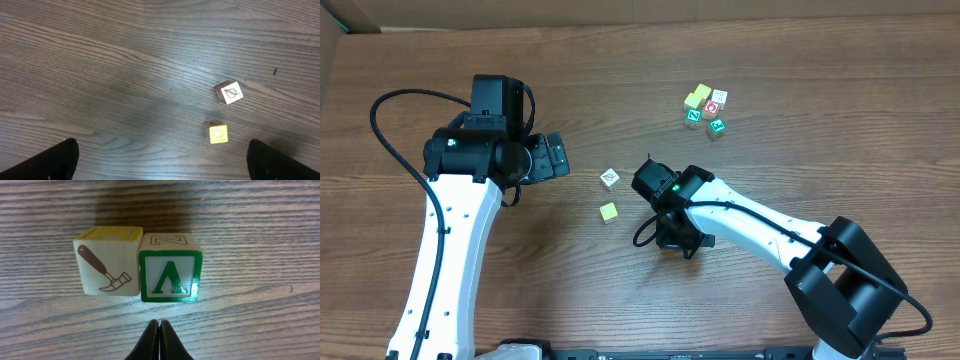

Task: Flip 3 blocks

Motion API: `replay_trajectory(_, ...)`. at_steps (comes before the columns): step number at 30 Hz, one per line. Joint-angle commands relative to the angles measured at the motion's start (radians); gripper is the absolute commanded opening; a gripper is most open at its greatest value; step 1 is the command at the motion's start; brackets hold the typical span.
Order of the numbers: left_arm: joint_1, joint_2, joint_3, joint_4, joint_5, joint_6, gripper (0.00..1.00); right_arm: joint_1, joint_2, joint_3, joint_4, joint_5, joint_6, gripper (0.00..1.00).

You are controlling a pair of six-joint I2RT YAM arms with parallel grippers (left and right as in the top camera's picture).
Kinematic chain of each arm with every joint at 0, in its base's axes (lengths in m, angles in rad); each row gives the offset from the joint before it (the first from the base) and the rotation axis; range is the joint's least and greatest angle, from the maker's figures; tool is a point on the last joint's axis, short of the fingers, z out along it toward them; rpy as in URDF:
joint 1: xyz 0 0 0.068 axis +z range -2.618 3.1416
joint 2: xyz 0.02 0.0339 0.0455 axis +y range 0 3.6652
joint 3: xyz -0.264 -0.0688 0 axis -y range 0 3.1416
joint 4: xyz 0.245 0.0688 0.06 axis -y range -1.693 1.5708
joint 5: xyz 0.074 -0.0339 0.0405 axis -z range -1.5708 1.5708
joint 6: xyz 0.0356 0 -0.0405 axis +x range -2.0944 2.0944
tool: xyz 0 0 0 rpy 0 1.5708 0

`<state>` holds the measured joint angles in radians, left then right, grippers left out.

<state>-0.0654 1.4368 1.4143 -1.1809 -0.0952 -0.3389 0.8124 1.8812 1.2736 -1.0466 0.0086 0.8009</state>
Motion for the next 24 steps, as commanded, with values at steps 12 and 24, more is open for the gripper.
replay_trajectory(12, 0.000, 0.002, 0.007, 0.003, -0.012, -0.013, 1.00, 0.001, -0.026, -0.037, 0.063, 0.029, 0.014, 0.04)
replay_trajectory(24, 0.000, 0.002, 0.007, 0.003, -0.012, -0.013, 1.00, 0.001, -0.026, -0.037, 0.062, 0.042, 0.014, 0.05)
